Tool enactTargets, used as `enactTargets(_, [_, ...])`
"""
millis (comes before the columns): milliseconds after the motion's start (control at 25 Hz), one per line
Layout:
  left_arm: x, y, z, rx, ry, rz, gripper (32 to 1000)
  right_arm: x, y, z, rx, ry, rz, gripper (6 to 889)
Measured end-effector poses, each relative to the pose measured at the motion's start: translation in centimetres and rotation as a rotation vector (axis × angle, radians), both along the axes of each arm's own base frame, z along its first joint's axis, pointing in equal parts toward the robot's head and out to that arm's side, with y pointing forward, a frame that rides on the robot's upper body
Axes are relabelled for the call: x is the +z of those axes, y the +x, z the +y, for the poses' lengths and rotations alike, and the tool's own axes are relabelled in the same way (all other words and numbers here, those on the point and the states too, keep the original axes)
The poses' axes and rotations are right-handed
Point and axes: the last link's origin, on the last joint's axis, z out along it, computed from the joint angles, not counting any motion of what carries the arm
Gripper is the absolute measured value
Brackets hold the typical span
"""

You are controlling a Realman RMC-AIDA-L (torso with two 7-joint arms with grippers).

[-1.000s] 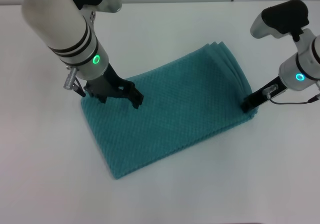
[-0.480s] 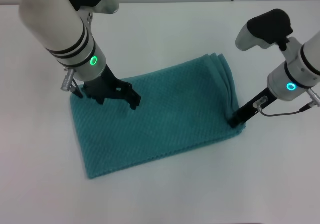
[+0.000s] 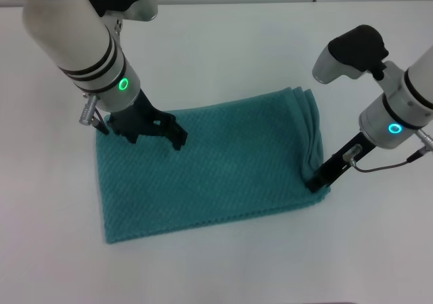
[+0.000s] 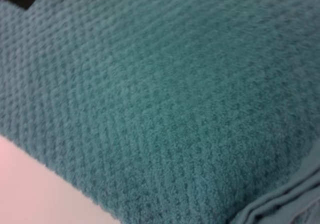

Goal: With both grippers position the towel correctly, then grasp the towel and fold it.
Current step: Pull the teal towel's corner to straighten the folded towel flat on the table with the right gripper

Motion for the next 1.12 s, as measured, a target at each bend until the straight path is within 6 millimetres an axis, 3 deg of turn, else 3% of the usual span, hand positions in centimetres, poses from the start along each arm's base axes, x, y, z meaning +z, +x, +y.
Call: enactTargets(1120, [0.1, 0.2, 0.0, -0.009, 0.001, -0.001, 909, -0.6, -0.6, -1.6, -0.006, -0.103, 0.039, 154])
